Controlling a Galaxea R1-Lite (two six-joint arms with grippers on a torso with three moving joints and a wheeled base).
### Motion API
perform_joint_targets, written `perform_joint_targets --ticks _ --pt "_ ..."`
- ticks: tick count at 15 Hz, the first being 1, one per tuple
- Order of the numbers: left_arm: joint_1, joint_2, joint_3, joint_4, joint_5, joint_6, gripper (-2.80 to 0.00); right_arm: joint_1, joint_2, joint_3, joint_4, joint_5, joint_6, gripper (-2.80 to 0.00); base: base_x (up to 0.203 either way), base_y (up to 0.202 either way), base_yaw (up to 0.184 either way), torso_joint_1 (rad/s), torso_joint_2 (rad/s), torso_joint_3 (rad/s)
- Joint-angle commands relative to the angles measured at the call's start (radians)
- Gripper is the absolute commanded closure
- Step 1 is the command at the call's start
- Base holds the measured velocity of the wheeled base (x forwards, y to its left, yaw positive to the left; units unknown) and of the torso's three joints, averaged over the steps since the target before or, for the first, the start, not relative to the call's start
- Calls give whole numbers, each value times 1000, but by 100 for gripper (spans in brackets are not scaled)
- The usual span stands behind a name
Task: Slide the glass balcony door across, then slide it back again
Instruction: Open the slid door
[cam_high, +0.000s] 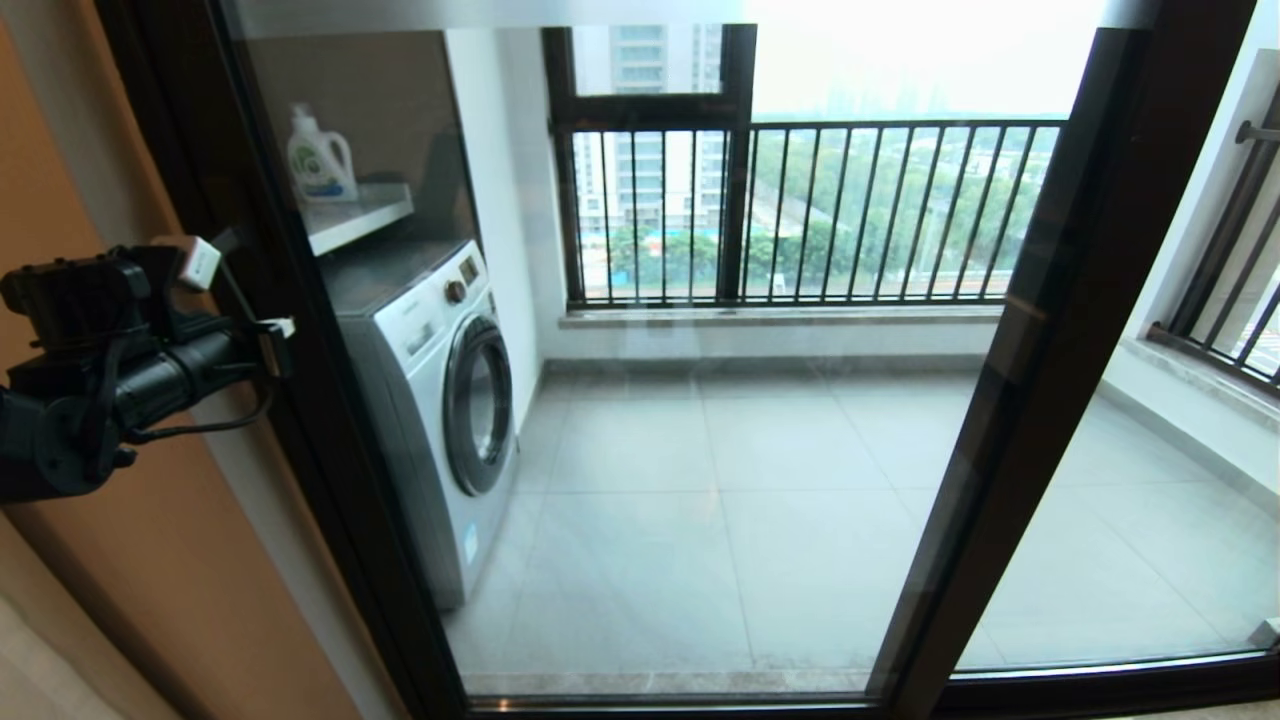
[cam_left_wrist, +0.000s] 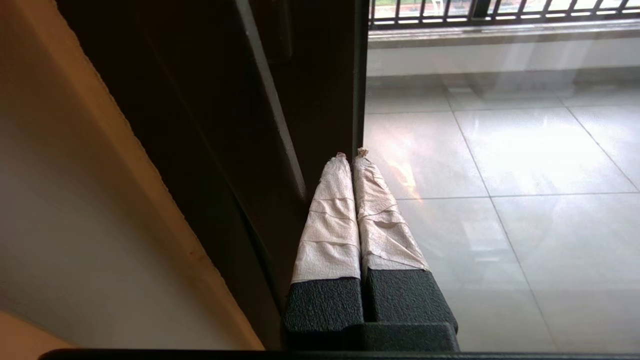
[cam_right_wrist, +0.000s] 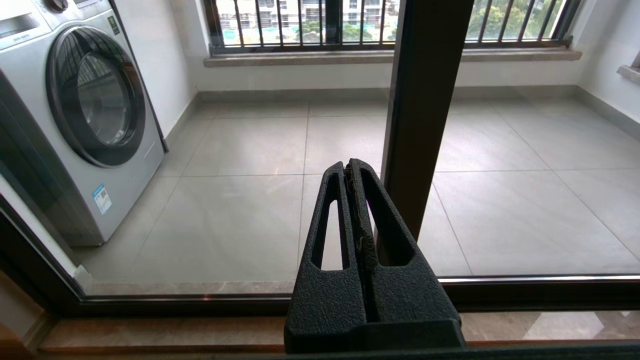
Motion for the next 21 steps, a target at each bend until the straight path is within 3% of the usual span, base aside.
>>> perform_joint_targets --ticks 1,8,14,16,21 --pt "20 1 1 -7 -1 1 0 0 0 12 0 1 -2 0 0 0 0 0 0 0" --pt "50 -66 41 -10 -31 0 0 0 0 12 0 1 -1 0 0 0 0 0 0 0" --pt "-101 -230 77 -2 -28 -7 0 0 0 12 0 1 -1 0 0 0 0 0 0 0" --pt "-122 -282 91 3 -24 -4 0 0 0 12 0 1 -2 0 0 0 0 0 0 0" --pt "-41 -306 85 26 -25 -4 0 0 0 12 0 1 0 0 0 0 0 0 0 0"
